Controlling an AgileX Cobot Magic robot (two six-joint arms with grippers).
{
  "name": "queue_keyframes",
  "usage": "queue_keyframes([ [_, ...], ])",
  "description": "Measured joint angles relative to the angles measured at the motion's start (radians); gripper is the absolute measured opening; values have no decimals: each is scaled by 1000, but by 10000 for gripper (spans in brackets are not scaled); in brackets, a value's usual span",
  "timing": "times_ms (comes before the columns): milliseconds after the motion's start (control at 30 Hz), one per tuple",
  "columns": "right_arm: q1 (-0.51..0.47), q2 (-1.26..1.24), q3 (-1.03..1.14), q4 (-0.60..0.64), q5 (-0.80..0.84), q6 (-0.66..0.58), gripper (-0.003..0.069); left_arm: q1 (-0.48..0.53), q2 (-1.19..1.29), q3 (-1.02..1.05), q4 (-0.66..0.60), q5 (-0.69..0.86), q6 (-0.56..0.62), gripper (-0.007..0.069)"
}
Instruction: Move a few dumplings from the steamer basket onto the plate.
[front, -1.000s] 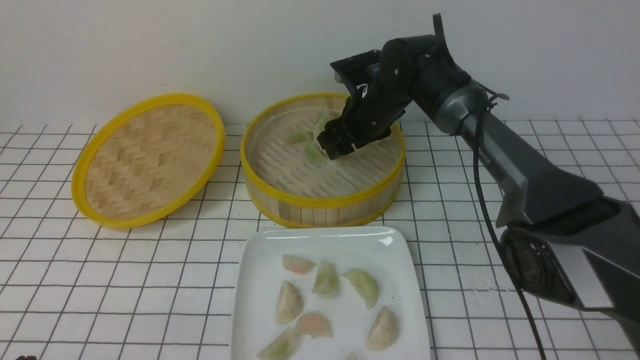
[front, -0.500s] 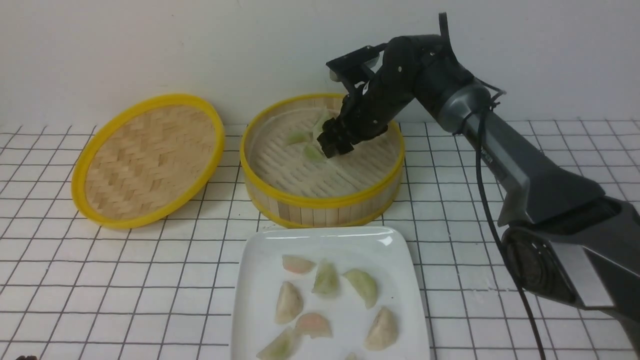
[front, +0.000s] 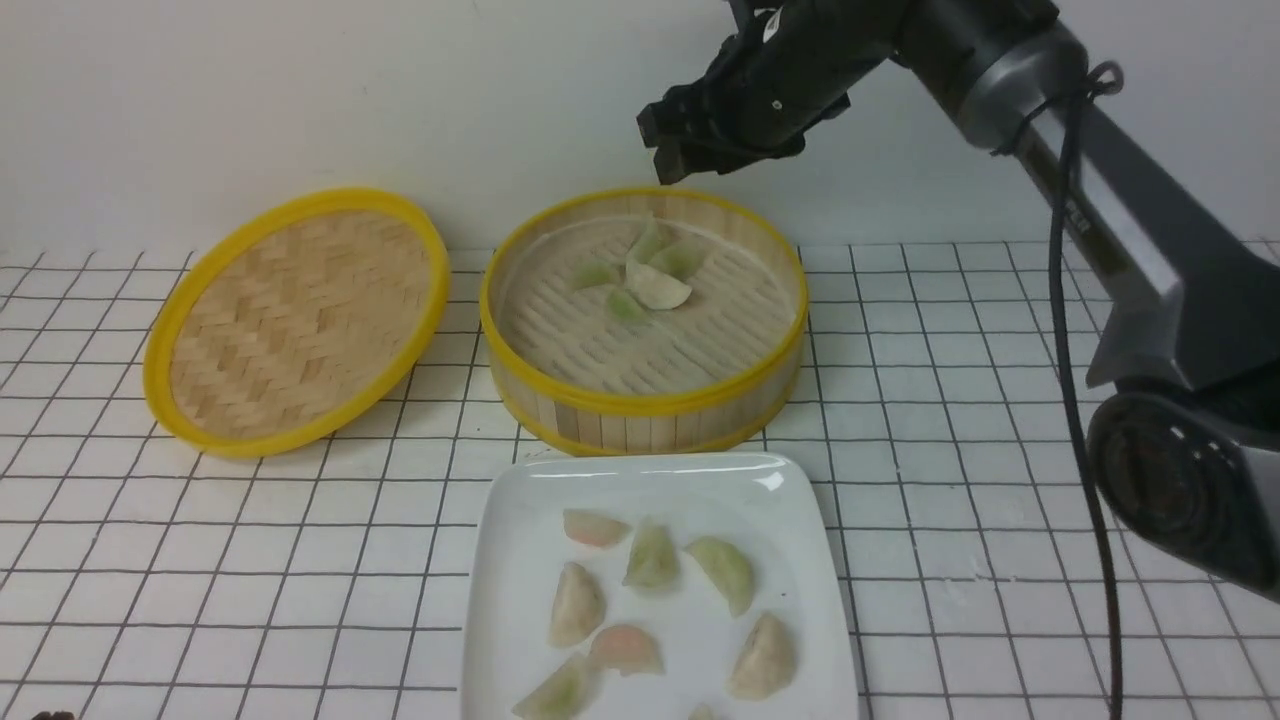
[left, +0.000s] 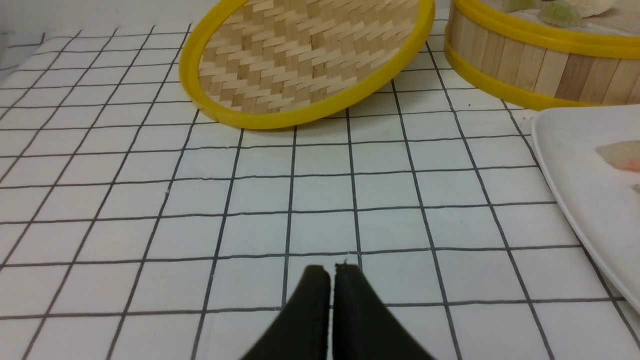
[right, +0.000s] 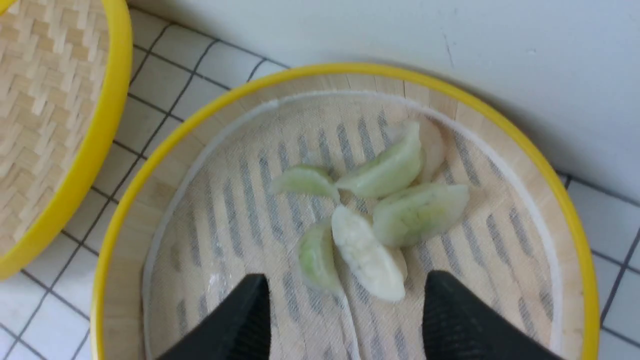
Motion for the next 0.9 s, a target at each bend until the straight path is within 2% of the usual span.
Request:
queue_keyframes([
  [533,0,-40,84,-18,7,0,379,0,0,1,0,-17,0,-6],
  [633,0,-48,107,-54,4,-7,377,0,0,4,-38,-129,-29,-6],
  [700,0,-40,148,-94,1,-10,354,0,0,4,-128,-275,-96,-6],
  [733,-1,-37,151,-95,1,-11,351,0,0,4,-135,-287,-101,-6],
  [833,-10,3,178,-103,0,-17,274,0,0,4,-218,-524,-136,-6],
  [867,-12,9,179,-102,0,-17,267,0,0,4,-219,-540,-136,-6],
  [900,-18,32,181,-98,-1,-17,221,0,0,4,-232,-645,-141,-6],
])
